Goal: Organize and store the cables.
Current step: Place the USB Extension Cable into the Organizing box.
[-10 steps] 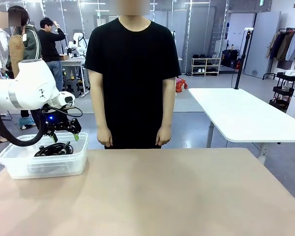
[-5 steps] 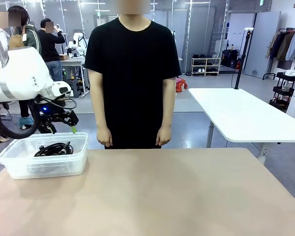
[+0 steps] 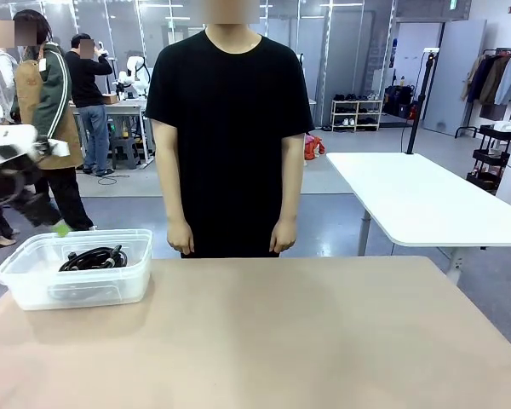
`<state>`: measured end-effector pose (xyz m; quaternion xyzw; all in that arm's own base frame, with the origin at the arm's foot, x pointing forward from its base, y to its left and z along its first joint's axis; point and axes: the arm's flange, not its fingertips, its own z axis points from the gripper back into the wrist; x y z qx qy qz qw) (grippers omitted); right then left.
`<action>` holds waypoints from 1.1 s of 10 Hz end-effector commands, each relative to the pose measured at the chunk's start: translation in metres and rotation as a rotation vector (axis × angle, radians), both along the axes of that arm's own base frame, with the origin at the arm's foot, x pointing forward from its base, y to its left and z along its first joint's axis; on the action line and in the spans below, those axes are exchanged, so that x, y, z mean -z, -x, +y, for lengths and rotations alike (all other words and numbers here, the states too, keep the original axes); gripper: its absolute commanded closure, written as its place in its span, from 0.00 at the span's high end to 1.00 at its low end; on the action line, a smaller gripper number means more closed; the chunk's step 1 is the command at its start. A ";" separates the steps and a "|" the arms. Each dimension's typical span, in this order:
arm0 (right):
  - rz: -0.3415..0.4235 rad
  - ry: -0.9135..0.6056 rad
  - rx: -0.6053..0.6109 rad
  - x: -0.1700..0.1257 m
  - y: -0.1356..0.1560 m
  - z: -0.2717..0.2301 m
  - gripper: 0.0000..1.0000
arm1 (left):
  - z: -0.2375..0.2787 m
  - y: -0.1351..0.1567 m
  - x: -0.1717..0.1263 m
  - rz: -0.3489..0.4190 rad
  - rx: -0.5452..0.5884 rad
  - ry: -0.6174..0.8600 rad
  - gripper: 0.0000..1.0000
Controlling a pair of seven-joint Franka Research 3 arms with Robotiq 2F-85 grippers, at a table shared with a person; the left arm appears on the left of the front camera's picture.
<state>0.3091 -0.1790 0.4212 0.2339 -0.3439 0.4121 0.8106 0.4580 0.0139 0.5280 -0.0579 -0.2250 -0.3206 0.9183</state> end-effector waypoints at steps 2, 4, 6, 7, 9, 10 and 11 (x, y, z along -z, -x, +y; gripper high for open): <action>-0.017 -0.010 -0.006 -0.001 -0.001 -0.002 1.00 | 0.044 0.066 0.023 -0.216 0.143 0.071 1.00; -0.017 -0.010 -0.006 -0.001 -0.001 -0.002 1.00 | 0.081 0.085 0.050 -0.240 0.234 0.185 1.00; -0.017 -0.010 -0.006 -0.001 -0.001 -0.002 1.00 | 0.105 0.086 0.071 -0.255 0.266 0.263 1.00; -0.017 -0.010 -0.006 -0.001 -0.001 -0.002 1.00 | 0.104 0.087 0.074 -0.229 0.297 0.269 1.00; -0.017 -0.010 -0.006 -0.001 -0.001 -0.002 1.00 | 0.100 0.092 0.060 -0.257 0.222 0.204 1.00; -0.017 -0.010 -0.006 -0.001 -0.001 -0.002 1.00 | 0.100 0.092 0.060 -0.257 0.222 0.204 1.00; -0.017 -0.010 -0.006 -0.001 -0.001 -0.002 1.00 | 0.100 0.092 0.060 -0.257 0.222 0.204 1.00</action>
